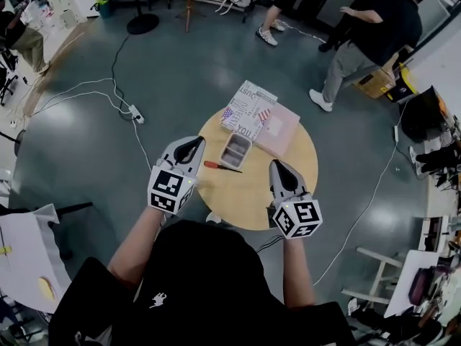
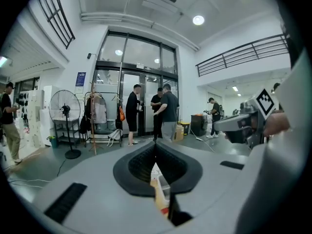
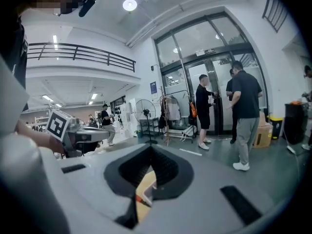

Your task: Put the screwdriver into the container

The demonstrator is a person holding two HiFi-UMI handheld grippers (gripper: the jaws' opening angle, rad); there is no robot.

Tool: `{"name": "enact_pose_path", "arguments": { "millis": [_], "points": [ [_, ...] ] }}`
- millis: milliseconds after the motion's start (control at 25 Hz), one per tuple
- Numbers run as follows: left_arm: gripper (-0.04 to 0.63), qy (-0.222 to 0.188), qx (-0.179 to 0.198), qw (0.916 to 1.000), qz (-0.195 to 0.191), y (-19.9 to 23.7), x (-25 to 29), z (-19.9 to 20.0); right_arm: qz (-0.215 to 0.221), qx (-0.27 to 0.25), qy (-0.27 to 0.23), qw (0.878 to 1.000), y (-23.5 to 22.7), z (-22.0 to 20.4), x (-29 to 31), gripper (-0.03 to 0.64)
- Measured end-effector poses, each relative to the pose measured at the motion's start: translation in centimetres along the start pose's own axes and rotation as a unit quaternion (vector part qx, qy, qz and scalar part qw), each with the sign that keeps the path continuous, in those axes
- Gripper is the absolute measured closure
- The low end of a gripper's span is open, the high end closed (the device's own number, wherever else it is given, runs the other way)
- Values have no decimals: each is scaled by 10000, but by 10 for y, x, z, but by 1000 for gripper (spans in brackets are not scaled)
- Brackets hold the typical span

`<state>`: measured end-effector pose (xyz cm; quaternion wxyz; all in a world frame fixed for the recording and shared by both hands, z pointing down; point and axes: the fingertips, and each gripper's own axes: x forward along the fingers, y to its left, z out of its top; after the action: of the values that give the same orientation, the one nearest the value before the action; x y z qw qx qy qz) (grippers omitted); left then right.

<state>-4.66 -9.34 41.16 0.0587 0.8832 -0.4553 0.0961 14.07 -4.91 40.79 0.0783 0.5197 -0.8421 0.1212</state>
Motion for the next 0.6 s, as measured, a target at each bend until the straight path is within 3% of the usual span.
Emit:
{"name": "enact_pose_path", "arguments": {
  "millis": [120,280,600],
  "points": [
    [594,156,-89,9998,50,-2,-3,-11,83,78,47,9999,-6,-9,4,615],
    [594,485,-214,9985,-158,-13,-7,-30,233,116,95,9996,0,-16,3,615],
    [594,772,71,9969,-136,-23,2,-53,252,188,282,9991,-4,-37,8,615]
  ]
}}
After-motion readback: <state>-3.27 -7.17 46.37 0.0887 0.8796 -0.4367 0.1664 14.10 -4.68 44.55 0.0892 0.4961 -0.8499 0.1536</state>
